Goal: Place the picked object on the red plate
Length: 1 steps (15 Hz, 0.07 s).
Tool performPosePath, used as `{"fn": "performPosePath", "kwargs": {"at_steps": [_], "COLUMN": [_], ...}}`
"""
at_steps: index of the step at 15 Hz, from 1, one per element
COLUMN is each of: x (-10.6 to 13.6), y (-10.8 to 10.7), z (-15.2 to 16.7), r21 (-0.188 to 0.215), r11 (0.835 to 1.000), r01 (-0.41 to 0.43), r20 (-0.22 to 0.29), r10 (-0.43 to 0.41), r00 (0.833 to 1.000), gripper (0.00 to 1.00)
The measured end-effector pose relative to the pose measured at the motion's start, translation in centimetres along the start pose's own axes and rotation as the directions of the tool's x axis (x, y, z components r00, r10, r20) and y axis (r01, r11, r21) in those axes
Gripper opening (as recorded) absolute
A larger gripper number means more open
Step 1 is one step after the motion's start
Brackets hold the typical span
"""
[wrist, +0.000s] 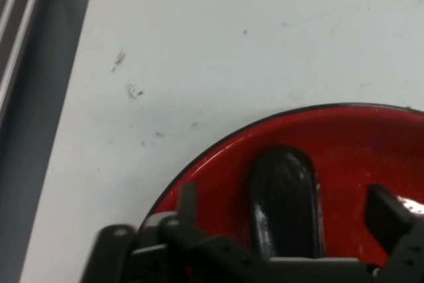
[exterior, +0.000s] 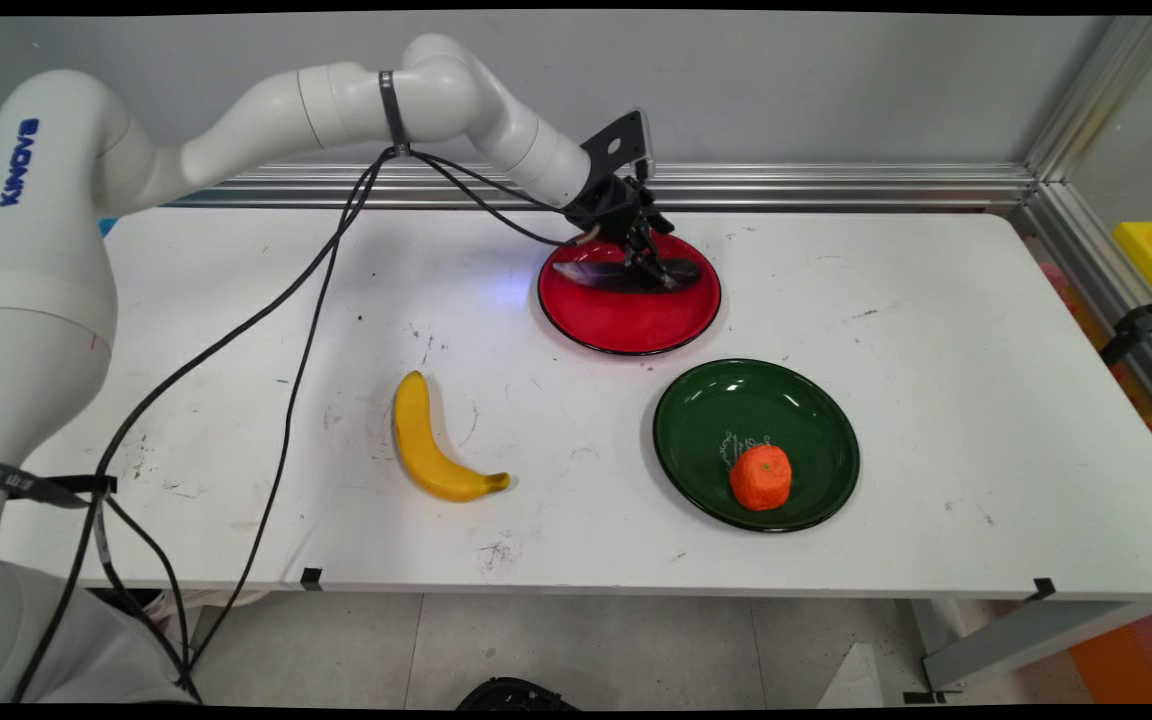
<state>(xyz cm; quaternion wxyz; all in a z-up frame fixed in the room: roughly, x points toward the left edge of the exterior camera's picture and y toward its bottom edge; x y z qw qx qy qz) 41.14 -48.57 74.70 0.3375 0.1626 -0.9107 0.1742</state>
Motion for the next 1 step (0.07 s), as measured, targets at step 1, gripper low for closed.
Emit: {"fn": "performPosePath", "kwargs": {"at_steps": [1], "x": [0.11], "y": [-0.01], "z": [-0.09], "r21": [0.0], "r11": [1.0], "r01": [-0.002], "r20": [-0.002], "r10": [0.002], "r00": [1.0], "gripper": [1.0]}}
